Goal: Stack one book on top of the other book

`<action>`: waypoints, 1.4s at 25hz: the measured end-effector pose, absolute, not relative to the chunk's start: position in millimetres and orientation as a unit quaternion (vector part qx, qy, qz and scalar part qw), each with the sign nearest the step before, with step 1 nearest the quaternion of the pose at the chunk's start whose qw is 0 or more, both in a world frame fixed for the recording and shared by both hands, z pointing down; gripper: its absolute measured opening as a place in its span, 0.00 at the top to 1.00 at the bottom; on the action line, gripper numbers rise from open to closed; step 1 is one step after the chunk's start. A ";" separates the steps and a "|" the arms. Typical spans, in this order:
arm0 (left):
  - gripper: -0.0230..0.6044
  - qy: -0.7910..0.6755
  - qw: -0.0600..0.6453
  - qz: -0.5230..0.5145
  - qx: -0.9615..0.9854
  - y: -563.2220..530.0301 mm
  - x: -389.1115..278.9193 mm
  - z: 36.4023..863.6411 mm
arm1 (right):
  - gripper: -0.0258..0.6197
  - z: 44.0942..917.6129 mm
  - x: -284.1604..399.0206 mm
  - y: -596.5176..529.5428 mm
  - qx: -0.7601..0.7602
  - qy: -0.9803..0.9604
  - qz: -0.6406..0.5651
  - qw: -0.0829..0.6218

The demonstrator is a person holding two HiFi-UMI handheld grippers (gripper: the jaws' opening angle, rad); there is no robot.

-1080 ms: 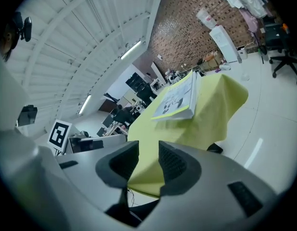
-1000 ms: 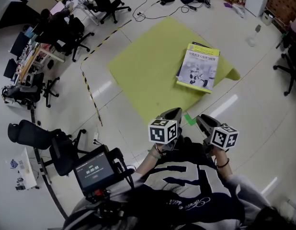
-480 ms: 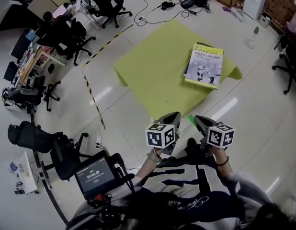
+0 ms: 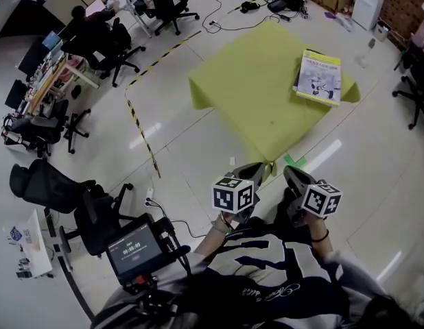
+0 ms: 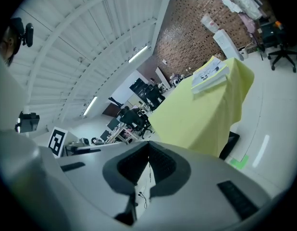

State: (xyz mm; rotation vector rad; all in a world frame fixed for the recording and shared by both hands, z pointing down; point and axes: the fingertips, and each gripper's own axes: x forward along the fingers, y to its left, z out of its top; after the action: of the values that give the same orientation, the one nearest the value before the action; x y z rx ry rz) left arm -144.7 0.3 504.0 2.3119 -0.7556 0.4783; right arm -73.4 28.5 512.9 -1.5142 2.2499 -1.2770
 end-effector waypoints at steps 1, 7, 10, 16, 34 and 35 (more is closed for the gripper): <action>0.96 -0.280 0.326 0.182 0.884 6.3 -153.3 504.1 | 0.96 512.7 -85.3 37.4 -0.506 0.746 -0.427 0.076; 0.96 -0.241 0.337 0.178 0.892 37.6 -166.6 509.1 | 0.96 511.0 -119.8 79.1 -0.519 0.743 -0.417 0.065; 0.96 -0.212 0.331 0.186 0.900 59.3 -158.2 506.2 | 0.96 503.4 -118.0 98.4 -0.538 0.733 -0.411 0.071; 0.96 -0.187 0.316 0.183 0.912 82.4 -143.1 488.8 | 0.96 488.9 -108.6 124.9 -0.565 0.721 -0.394 0.077; 0.96 -0.211 0.319 0.187 0.905 219.8 -123.4 482.9 | 0.96 478.2 -79.9 262.7 -0.564 0.728 -0.382 0.082; 0.96 -0.215 0.321 0.188 0.903 228.3 -124.5 484.4 | 0.96 479.7 -80.2 270.3 -0.560 0.730 -0.383 0.080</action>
State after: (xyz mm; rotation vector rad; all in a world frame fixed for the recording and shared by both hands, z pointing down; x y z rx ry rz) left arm -124.5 228.3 484.4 2.3731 -0.5647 0.4932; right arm -80.2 270.3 479.7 -1.6762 2.1834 -1.1466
